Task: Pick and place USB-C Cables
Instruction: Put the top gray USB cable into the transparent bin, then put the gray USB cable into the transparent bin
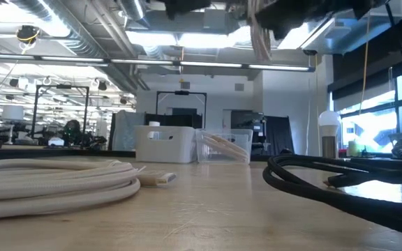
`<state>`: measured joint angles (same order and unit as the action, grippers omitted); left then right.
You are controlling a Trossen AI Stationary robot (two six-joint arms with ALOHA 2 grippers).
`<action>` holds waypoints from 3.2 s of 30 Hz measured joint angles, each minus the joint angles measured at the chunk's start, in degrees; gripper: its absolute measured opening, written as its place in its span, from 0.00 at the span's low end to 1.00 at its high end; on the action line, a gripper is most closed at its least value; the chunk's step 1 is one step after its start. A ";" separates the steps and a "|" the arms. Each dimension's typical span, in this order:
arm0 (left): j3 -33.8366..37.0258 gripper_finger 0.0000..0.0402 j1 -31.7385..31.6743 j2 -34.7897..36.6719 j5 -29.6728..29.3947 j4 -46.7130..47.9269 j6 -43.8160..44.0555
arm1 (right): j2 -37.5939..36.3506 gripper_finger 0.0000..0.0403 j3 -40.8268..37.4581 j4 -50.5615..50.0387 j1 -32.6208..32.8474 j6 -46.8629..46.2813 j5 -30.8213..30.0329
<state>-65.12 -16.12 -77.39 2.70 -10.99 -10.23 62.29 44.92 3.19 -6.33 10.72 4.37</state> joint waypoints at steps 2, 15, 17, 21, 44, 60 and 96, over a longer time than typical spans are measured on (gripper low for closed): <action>0.00 0.60 0.00 1.93 -0.42 1.26 0.01 | 1.15 0.09 -0.30 -0.15 -2.47 0.19 0.75; 0.02 0.60 2.35 3.87 -0.30 4.39 1.06 | 21.26 0.09 5.66 7.69 -25.42 -9.12 26.66; 0.02 0.60 2.45 3.88 -0.37 4.51 1.01 | 26.30 0.09 8.94 6.45 -26.75 -10.24 30.71; 0.02 0.60 2.56 3.92 -0.58 5.90 1.04 | 34.70 0.09 15.92 1.52 -27.91 -9.44 33.73; 0.02 0.60 2.60 3.90 -1.69 12.58 1.08 | 53.08 0.14 22.04 -0.19 -31.56 -8.55 31.17; 0.02 0.60 2.60 3.90 -1.68 12.99 1.08 | 45.37 0.45 22.54 -6.15 -31.85 -6.45 26.97; 13.49 0.60 29.70 -5.63 -2.63 41.93 47.94 | -8.90 0.31 -3.67 -29.50 -1.51 -13.00 34.06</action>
<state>-51.64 13.58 -83.02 0.06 30.94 37.72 53.39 41.26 -26.31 -7.84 -2.28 38.44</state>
